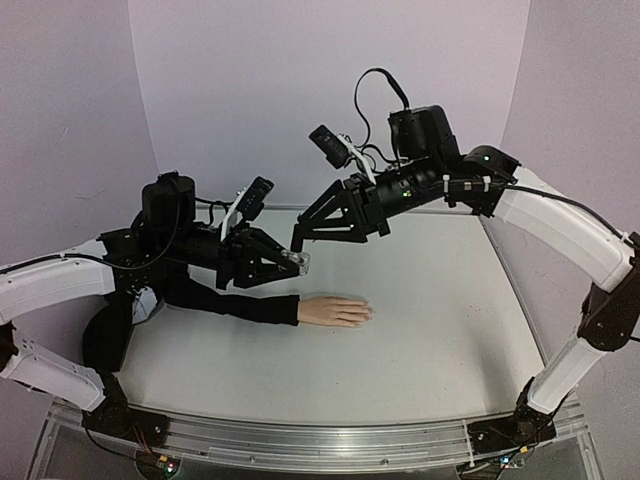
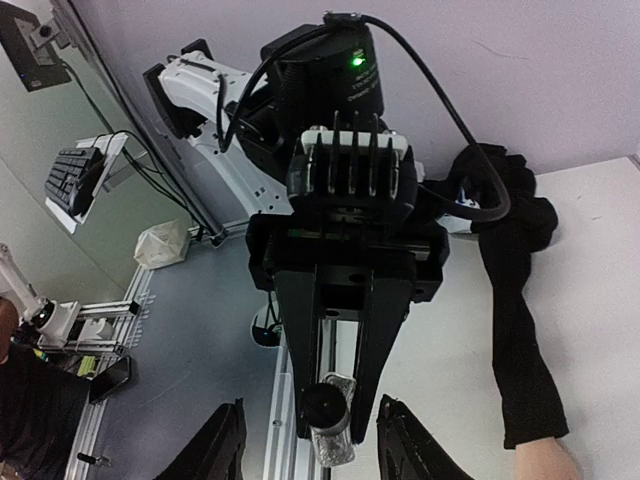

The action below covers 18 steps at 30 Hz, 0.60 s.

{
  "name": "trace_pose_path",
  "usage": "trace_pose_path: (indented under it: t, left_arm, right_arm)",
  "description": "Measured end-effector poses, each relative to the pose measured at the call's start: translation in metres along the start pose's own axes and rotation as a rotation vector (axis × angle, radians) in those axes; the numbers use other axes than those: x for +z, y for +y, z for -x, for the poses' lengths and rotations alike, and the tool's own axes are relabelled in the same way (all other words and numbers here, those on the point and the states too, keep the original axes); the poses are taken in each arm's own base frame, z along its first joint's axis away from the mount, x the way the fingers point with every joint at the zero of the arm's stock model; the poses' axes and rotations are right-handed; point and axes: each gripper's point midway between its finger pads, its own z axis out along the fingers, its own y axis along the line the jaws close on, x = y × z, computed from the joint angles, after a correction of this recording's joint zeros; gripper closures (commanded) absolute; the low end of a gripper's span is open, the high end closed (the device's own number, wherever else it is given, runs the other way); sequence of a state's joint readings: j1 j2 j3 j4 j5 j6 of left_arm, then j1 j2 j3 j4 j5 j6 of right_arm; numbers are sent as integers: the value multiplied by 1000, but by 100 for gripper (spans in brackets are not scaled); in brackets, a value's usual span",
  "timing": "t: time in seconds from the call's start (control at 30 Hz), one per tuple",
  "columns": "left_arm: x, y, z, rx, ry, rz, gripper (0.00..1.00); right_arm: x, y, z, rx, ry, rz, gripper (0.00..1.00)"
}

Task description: Paint the nails

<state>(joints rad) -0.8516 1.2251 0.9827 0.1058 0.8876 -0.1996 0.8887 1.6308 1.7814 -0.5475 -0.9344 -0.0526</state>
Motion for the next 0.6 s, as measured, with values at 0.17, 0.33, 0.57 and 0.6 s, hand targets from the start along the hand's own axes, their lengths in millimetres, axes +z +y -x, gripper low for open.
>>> trace_pose_path:
  t: [0.17, 0.33, 0.57, 0.6]
  left_arm:
    - [1, -8, -2, -14, 13, -59, 100]
    - [2, -9, -4, -23, 22, -80, 100]
    - [0, -8, -1, -51, 14, -76, 100]
    - [-1, -5, 1, -50, 6, -63, 100]
  right_arm:
    - [12, 5, -4, 18, 13, 85, 62]
    - [17, 9, -7, 29, 22, 129, 81]
    - [19, 6, -4, -7, 5, 120, 100]
    - [19, 4, -2, -13, 0, 112, 100]
